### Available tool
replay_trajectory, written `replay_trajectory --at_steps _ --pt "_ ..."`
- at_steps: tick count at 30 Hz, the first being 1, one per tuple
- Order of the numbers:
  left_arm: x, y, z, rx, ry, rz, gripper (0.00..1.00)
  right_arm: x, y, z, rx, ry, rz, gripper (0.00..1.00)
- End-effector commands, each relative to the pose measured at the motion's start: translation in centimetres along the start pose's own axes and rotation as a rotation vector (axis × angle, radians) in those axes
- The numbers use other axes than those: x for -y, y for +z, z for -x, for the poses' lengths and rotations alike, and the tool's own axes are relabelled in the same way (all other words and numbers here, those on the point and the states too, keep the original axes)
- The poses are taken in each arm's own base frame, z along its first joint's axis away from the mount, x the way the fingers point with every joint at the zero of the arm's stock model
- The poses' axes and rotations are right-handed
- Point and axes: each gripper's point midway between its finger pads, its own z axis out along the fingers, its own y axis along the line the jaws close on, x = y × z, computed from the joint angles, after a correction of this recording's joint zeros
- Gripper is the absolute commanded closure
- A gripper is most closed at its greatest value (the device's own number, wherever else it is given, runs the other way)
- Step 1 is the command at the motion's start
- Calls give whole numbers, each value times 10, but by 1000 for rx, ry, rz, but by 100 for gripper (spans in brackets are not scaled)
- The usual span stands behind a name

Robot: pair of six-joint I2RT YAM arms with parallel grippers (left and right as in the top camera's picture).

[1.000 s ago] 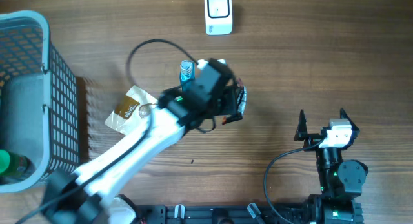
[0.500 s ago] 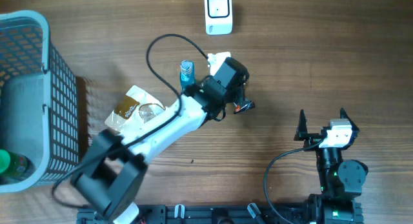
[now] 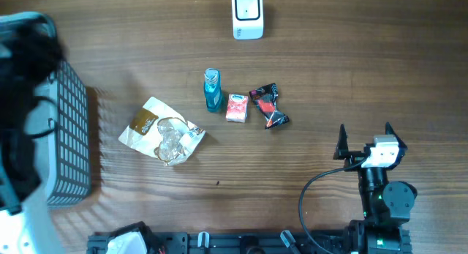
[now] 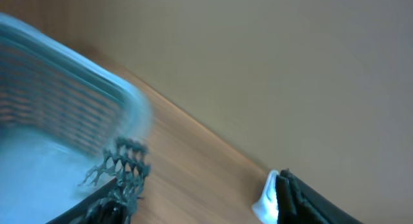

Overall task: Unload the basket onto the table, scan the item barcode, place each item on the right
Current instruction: 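Carry the black-red packet and drop it right of the tissue pack, then reach the left gripper into the basket and grasp the green-lidded jar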

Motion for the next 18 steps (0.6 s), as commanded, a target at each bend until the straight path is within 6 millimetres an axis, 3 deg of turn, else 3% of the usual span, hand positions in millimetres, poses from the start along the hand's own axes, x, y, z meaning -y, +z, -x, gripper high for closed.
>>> replay_trajectory --at_steps 1,2,3,4,5,7,12,18 --pt "-105 16 29 56 -128 335 30 -3 0 2 8 17 18 0" --pt "-130 18 27 47 -152 423 29 -3 0 2 8 17 18 0" --pt "-174 22 19 15 -183 597 25 -3 0 1 7 17 18 0" --pt "-210 22 8 -3 -240 766 12 -3 0 1 7 17 18 0" --pt "-232 24 -3 -19 -272 886 6 -3 0 2 8 18 18 0" --pt "-258 32 -21 -55 -316 1016 0 -3 0 1 7 17 18 0" --pt "-307 59 -59 -146 -392 1211 0 -3 0 2 8 17 18 0" --pt "-368 38 -108 -232 -548 1402 0 -3 0 2 8 17 18 0"
